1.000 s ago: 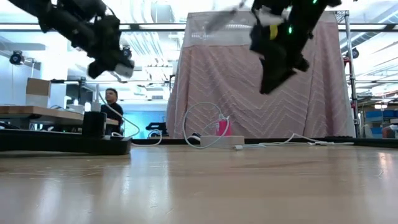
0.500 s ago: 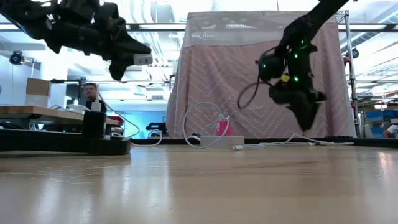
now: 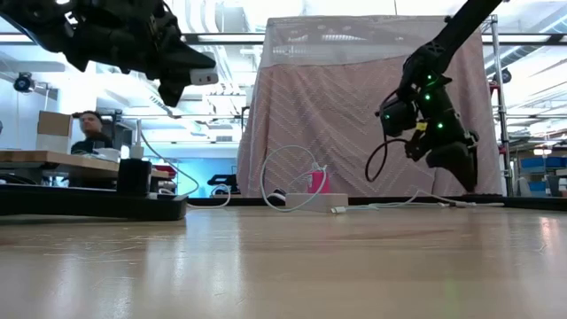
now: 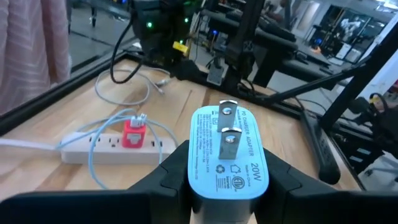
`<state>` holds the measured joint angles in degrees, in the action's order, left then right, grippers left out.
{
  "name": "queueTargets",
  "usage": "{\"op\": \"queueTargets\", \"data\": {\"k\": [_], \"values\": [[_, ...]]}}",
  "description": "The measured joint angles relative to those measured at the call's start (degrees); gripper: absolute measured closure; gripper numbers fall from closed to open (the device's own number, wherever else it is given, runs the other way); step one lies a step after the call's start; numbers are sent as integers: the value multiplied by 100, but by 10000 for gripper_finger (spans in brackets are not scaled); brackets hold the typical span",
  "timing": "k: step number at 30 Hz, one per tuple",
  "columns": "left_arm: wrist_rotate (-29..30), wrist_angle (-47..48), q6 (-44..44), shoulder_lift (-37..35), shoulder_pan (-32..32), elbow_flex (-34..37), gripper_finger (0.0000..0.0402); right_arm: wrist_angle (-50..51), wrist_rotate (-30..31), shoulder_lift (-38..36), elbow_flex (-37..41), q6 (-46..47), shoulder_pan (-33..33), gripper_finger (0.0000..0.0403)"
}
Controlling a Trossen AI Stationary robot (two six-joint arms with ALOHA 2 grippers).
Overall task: Insert USB
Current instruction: Insert the white charger cable to the white charger adapter
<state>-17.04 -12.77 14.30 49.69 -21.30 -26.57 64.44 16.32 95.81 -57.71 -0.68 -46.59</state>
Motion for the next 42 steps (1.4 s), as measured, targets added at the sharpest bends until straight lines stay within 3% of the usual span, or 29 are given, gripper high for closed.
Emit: {"op": "queueTargets", "data": {"k": [11, 23, 35, 42], "values": [[23, -120, 71, 16, 0, 0, 303, -190, -40, 6, 0, -484, -504, 235], [132, -396, -38, 18, 0, 0, 303, -977, -730, -1, 455, -491, -390, 229], [254, -327, -34, 86, 0, 2, 296, -1675, -732, -13, 588, -497, -367, 237], [297, -161, -43, 84, -7, 2, 301, -1549, -739, -18, 605, -541, -367, 255]]}}
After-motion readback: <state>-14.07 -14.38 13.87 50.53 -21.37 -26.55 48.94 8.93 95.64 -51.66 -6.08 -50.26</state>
